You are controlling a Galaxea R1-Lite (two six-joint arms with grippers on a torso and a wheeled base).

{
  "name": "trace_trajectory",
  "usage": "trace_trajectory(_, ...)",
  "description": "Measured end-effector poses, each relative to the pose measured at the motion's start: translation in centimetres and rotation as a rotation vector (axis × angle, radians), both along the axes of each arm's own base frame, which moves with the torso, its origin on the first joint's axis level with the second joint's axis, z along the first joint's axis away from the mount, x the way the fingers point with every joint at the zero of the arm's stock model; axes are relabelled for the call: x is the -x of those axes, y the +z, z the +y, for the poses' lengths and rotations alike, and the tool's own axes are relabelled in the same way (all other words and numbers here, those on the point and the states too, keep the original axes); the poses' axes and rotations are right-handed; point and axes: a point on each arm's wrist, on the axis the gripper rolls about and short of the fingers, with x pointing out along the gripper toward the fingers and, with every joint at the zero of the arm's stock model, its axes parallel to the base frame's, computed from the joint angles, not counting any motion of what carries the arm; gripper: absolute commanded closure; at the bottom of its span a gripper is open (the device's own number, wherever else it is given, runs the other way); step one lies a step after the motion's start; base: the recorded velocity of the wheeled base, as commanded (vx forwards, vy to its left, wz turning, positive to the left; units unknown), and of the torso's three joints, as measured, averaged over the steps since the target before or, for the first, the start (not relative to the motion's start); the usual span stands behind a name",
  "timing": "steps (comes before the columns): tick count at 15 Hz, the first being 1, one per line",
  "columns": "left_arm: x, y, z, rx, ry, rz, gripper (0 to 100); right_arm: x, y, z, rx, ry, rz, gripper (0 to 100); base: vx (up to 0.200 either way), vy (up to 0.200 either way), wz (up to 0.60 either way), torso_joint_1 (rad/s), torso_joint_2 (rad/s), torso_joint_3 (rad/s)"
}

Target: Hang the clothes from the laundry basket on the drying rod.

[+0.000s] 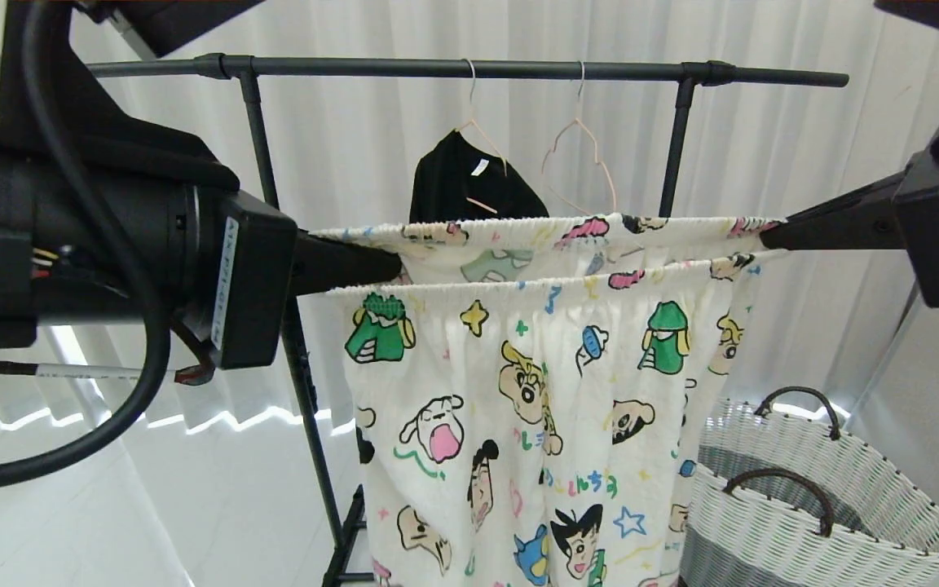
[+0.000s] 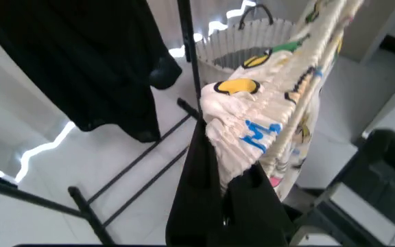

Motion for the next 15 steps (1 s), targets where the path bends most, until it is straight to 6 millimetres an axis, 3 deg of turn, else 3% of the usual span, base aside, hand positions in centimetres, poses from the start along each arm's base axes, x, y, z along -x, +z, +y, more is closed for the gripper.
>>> trace_trajectory(5,-1.9,0.3,-1.8,0.111,-0.003,-0.307,100,4.1,0.1,-1.7,0.075,0.124,0.065,100,0.0,0.0,0.0,0.0,0.0,0.0)
trace_trajectory(8,-3.3,-0.6,-3.1,0.077,0.008,-0.32,100,6.0,0.3,-1.7,0.074,0.228,0.063,100,0.0,0.0,0.0,0.0,0.0,0.0)
trace_trajectory(12,-3.7,-0.8,-3.4,0.068,0.013,-0.314,100,6.2,0.3,-1.5,0.071,0.247,0.062,100,0.0,0.0,0.0,0.0,0.0,0.0)
trace_trajectory(15,-1.8,-1.9,-1.7,-0.065,-0.013,-0.163,100,5.1,0.7,-1.5,0.032,0.186,0.04,100,0.0,0.0,0.0,0.0,0.0,0.0)
